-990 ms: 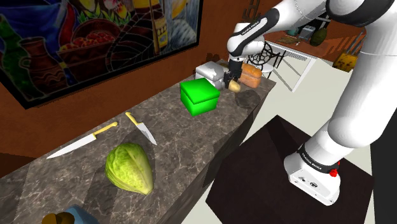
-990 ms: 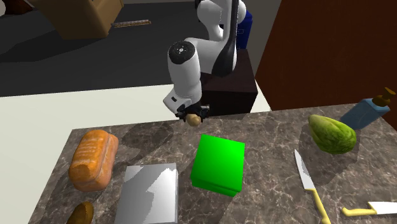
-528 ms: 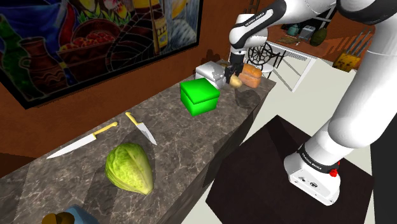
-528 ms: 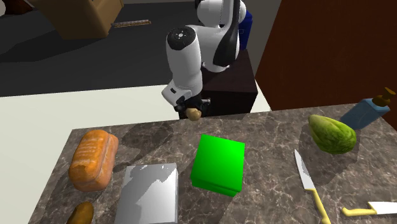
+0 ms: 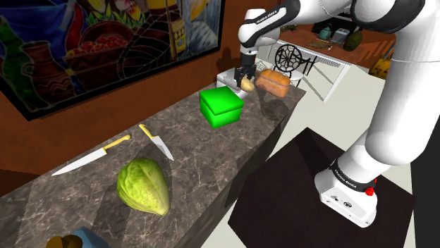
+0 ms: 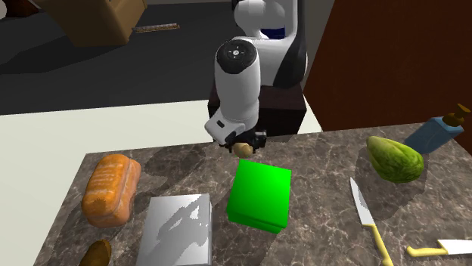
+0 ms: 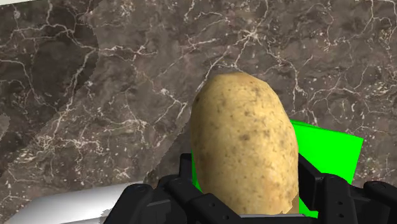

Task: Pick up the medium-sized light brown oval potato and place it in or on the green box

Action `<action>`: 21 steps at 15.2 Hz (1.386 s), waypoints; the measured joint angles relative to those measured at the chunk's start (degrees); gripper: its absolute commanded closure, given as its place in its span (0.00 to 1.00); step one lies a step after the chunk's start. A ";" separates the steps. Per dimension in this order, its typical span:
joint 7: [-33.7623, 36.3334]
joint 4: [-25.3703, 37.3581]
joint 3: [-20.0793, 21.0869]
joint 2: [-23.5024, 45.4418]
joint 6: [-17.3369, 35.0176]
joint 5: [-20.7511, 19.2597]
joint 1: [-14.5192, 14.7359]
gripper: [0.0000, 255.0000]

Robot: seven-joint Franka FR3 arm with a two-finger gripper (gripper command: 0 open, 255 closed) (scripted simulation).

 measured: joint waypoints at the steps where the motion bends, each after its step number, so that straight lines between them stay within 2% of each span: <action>1: 0.86 2.57 0.34 1.73 -0.79 0.11 0.47 1.00; 7: 5.65 20.54 1.89 12.91 -7.35 0.37 3.01 1.00; 9: 6.46 24.37 2.13 15.34 -8.70 0.39 3.42 1.00; 21: 6.38 23.94 2.47 20.63 -3.00 0.81 3.54 1.00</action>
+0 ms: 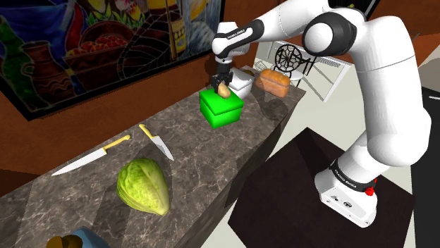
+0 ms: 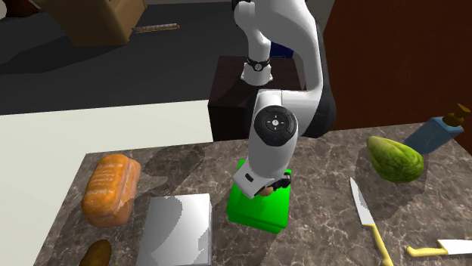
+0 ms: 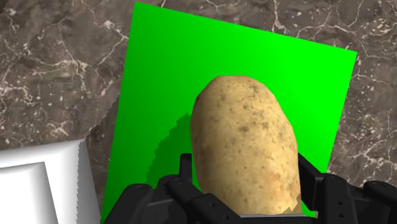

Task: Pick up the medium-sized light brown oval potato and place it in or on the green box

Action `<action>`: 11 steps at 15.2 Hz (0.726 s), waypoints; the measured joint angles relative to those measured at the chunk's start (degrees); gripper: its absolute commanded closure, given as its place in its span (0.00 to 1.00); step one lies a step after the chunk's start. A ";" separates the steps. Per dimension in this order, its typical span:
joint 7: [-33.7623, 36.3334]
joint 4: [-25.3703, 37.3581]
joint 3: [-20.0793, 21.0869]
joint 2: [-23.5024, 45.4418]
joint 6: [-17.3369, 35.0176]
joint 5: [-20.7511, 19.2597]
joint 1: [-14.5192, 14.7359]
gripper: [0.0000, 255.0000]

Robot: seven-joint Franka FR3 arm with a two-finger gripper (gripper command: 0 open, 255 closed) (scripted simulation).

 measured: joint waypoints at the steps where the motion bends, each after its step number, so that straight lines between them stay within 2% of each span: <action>1: -0.03 -0.08 0.02 0.20 0.27 0.02 -0.01 1.00; 7: -0.08 0.11 0.03 0.60 0.53 0.04 -0.05 1.00; 8: -0.08 0.11 0.03 0.60 0.53 0.04 -0.05 0.00; 11: -0.08 0.11 0.03 0.61 0.53 0.04 -0.05 0.00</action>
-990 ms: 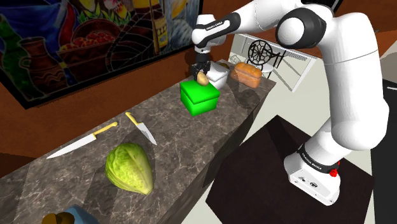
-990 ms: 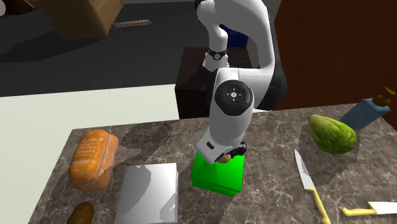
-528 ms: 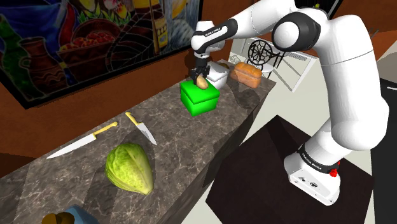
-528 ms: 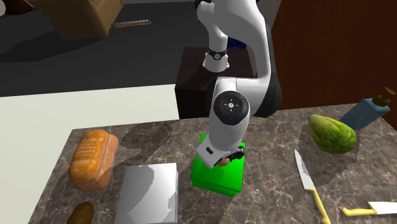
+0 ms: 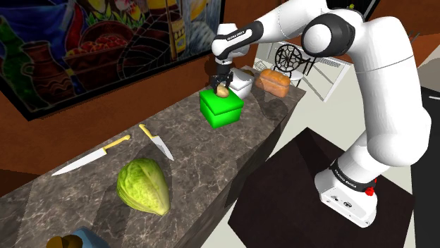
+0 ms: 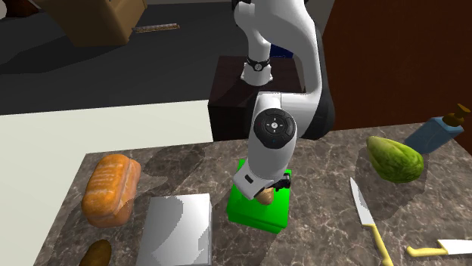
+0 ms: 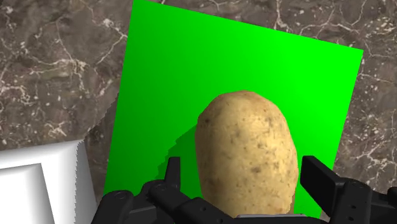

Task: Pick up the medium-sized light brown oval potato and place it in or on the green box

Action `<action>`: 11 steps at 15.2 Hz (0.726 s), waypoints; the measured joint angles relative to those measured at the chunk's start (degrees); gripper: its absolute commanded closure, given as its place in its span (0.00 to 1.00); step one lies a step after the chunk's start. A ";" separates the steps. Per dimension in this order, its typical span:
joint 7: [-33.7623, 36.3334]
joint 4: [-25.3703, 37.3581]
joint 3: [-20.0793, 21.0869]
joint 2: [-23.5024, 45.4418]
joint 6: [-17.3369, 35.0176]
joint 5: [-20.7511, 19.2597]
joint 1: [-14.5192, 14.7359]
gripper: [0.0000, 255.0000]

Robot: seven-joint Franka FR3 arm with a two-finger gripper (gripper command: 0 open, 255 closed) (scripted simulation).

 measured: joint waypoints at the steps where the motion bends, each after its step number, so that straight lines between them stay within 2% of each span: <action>1: 0.00 0.00 0.00 0.00 0.00 0.00 0.00 0.00; 3: 0.00 0.00 0.00 0.00 0.00 0.00 0.00 0.00; 7: 0.11 1.99 -0.19 -2.21 -4.16 -0.24 -0.17 0.00; 11: 0.25 2.79 -0.23 -2.78 -5.53 -0.32 -0.14 0.00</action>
